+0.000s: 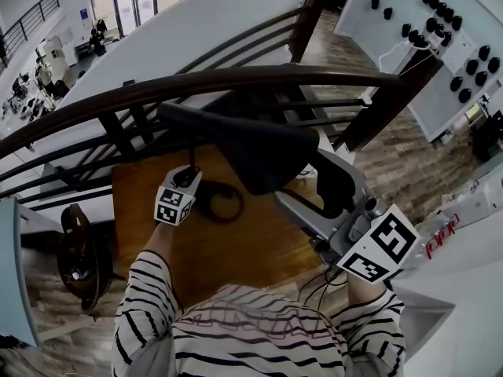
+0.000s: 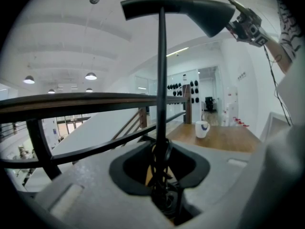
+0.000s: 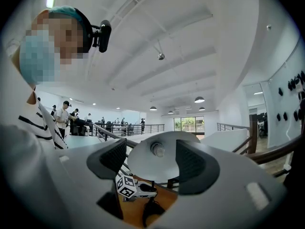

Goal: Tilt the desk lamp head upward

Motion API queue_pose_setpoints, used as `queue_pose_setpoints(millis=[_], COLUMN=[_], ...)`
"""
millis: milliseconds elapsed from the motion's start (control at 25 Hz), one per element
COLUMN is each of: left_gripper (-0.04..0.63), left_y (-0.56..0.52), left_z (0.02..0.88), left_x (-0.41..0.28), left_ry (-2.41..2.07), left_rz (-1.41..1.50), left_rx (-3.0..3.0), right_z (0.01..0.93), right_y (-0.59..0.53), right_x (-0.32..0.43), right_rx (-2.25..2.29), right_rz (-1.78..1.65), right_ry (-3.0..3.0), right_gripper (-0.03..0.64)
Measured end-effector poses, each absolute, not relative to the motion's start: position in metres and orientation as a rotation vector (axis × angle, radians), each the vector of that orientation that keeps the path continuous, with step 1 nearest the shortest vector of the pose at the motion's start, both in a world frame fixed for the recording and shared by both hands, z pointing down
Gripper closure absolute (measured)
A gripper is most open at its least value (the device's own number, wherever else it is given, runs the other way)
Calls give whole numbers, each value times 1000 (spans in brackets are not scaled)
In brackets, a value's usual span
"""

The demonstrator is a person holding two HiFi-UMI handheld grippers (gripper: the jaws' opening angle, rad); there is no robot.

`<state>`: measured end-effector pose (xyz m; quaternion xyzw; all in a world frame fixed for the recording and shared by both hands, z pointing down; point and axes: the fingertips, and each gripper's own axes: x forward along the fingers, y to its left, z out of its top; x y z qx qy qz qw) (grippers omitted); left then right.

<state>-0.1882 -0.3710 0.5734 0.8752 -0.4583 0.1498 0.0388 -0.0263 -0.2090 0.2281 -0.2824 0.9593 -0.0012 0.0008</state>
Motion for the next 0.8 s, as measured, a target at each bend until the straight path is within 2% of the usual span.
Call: queue_pose_setpoints(millis=[360, 800], left_gripper=[483, 445], left_y=[-358, -320], left_z=[563, 517], left_x=[-187, -172], left_ry=[-1472, -1575], left_rz=[501, 387], left_rx=[2662, 2715], right_z=[260, 328], right_y=[-200, -195], right_x=[-10, 22], right_rx=[-896, -961], right_rz=[-108, -270], right_ry=[3001, 2952], right_gripper=[291, 301])
